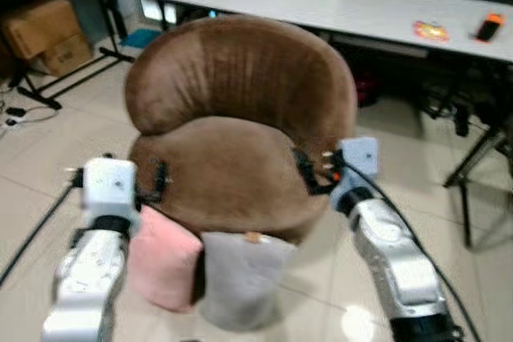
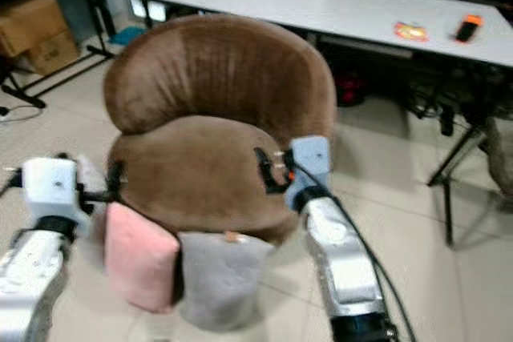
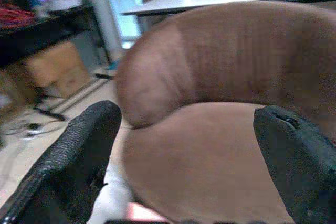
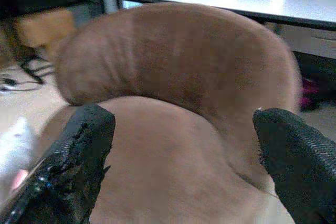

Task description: Move the pillow to the sofa from floor

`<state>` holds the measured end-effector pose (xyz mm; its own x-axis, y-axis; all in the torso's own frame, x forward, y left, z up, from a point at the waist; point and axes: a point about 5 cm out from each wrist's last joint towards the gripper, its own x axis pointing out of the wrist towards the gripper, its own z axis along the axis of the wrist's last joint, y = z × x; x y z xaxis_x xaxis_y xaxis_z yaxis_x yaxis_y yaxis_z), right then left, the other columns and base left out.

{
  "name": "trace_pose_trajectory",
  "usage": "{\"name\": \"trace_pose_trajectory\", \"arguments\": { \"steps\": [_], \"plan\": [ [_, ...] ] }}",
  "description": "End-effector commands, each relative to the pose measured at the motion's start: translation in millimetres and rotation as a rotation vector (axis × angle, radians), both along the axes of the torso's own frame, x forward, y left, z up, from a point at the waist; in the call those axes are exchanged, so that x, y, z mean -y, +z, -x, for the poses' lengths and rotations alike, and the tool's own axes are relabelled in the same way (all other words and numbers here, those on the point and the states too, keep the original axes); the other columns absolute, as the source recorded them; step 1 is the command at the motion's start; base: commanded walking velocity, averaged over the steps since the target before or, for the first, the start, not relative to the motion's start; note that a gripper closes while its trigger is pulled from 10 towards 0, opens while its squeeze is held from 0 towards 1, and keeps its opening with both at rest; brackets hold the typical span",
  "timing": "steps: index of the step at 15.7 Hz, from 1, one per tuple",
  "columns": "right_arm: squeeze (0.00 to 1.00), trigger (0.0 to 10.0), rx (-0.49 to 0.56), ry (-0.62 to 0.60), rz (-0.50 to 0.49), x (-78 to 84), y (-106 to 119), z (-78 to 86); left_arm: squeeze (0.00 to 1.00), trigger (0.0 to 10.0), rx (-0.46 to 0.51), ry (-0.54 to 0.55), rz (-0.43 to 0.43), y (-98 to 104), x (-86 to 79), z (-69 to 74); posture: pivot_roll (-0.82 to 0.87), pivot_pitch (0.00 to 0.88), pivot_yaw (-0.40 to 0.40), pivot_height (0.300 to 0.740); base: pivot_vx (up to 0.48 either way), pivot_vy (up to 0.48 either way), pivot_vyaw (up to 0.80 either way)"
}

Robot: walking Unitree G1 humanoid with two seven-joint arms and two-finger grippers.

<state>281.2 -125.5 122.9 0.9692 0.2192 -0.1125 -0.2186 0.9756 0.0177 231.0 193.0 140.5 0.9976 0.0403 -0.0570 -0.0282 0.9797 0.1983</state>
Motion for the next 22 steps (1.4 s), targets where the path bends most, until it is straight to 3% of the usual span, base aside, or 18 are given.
{"name": "trace_pose_trajectory", "arguments": {
  "steps": [1,5,8,10,22],
  "plan": [
    [0.0,10.0,0.022,-0.01,-0.002,0.7,3.8,-0.8,0.0,10.0,0.014,0.005,-0.014,3.6,-2.8,-0.1,-0.01,0.0,-0.012,0.74,0.0,-0.349,0.0],
    [0.0,10.0,0.035,-0.05,-0.019,9.7,6.2,0.1,0.0,10.0,0.028,0.04,-0.005,4.0,-5.4,-1.0,-0.01,0.0,-0.01,0.74,0.0,-0.083,0.0],
    [0.0,10.0,0.055,-0.017,0.022,7.8,9.3,-0.8,0.0,10.0,0.034,0.03,0.025,5.1,-7.2,-1.4,-0.01,0.0,-0.011,0.74,0.0,0.0,0.14],
    [0.0,10.0,0.055,-0.021,0.022,5.8,9.0,-0.9,0.0,10.0,0.031,0.035,0.022,5.5,-8.1,-1.5,-0.01,0.0,-0.011,0.74,0.253,0.0,0.8],
    [0.0,10.0,0.057,-0.056,0.056,6.7,8.1,-3.9,0.0,10.0,0.034,0.013,0.021,6.7,-7.3,-4.0,-0.01,0.0,-0.003,0.74,0.287,0.0,0.0]
  ]
}}
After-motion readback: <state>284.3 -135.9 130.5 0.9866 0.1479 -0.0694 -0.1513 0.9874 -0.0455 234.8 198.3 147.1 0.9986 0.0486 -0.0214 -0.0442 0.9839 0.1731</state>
